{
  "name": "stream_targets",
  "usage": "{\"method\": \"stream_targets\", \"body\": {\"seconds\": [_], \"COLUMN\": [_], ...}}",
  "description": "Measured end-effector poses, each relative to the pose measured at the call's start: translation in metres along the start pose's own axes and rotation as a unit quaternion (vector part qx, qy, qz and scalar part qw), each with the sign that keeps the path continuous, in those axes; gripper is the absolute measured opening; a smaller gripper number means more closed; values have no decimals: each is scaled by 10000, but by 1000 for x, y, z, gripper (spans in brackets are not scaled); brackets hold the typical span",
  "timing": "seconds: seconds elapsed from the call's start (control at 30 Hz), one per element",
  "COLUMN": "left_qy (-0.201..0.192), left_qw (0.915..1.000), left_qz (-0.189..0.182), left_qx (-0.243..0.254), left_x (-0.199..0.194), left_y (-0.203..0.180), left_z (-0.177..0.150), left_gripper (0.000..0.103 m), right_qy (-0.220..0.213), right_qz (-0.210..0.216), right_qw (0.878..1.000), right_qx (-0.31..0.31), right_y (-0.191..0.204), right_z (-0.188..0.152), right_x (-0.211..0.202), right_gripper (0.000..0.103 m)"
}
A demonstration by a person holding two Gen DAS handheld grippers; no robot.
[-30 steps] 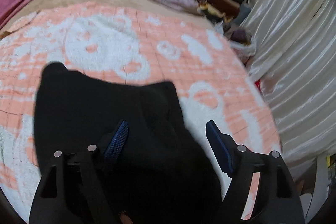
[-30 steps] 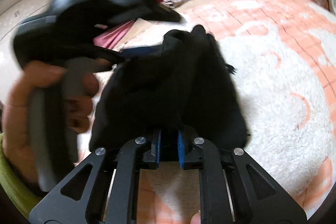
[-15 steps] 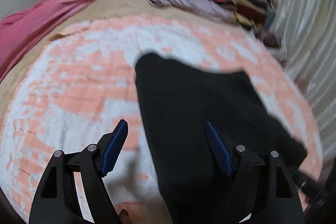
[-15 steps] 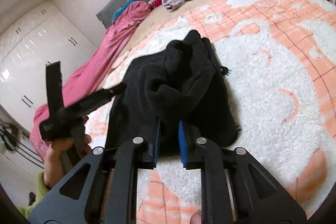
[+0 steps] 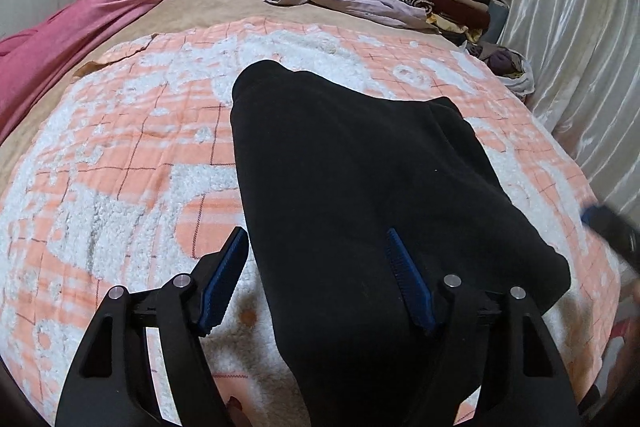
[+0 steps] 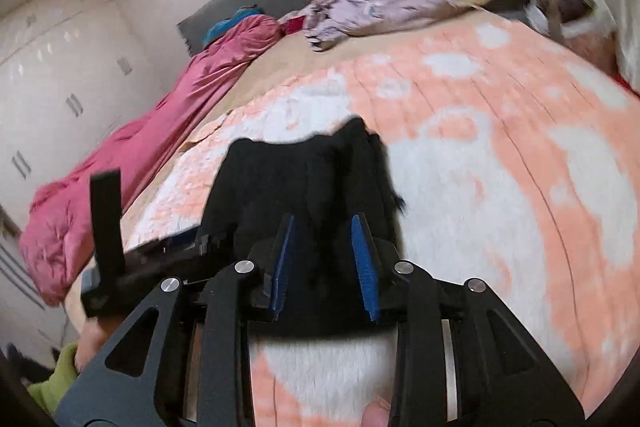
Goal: Fold small clothes
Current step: 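Lay the folded edge down on the shirt and open the right gripper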
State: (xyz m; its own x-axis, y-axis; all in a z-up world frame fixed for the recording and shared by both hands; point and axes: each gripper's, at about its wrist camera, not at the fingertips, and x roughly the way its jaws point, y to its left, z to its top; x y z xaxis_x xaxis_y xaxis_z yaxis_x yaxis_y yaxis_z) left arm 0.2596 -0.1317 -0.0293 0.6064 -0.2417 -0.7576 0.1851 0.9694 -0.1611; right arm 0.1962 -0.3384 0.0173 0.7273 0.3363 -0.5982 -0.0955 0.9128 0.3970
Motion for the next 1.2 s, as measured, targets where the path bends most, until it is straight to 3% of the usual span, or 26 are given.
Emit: {"method": "stream_targets", "body": {"seconds": [0.23, 0.43, 0.5, 0.53, 0.67, 0.87, 0.97, 1.1, 1.2], "left_qy": [-42, -124, -131, -142, -130, -68, -15, 21, 43], "left_qw": [9999, 9995, 9995, 9995, 9995, 9992, 9990, 9993, 9995], "left_qz": [13, 99, 106, 109, 95, -40, -30, -126, -203], "left_qx": [124, 255, 263, 269, 259, 391, 438, 356, 251], "left_x": [-3, -6, -7, -8, -9, -14, -9, -4, -3], "left_y": [-3, -8, -9, -9, -10, -17, -21, -18, -13], "left_z": [-3, -4, -4, -4, -4, -6, -7, -8, -9], "left_gripper": [69, 69, 69, 69, 69, 71, 71, 73, 75], "right_qy": [527, 759, 789, 787, 474, 36, 343, 608, 521], "right_qz": [-265, -207, -74, 79, 258, -7, -360, -512, -671], "right_qw": [9971, 9955, 9958, 9959, 9969, 9954, 9944, 9940, 9928], "right_qx": [-474, -531, -464, -430, -565, -958, -938, -748, -849], "right_y": [-1, -4, -6, -8, -3, 5, -6, -23, -21], "right_z": [34, 35, 34, 34, 37, 49, 43, 31, 32], "right_x": [79, 111, 113, 114, 100, 76, 94, 116, 112], "right_gripper": [24, 27, 22, 6, 3, 3, 3, 5, 19]}}
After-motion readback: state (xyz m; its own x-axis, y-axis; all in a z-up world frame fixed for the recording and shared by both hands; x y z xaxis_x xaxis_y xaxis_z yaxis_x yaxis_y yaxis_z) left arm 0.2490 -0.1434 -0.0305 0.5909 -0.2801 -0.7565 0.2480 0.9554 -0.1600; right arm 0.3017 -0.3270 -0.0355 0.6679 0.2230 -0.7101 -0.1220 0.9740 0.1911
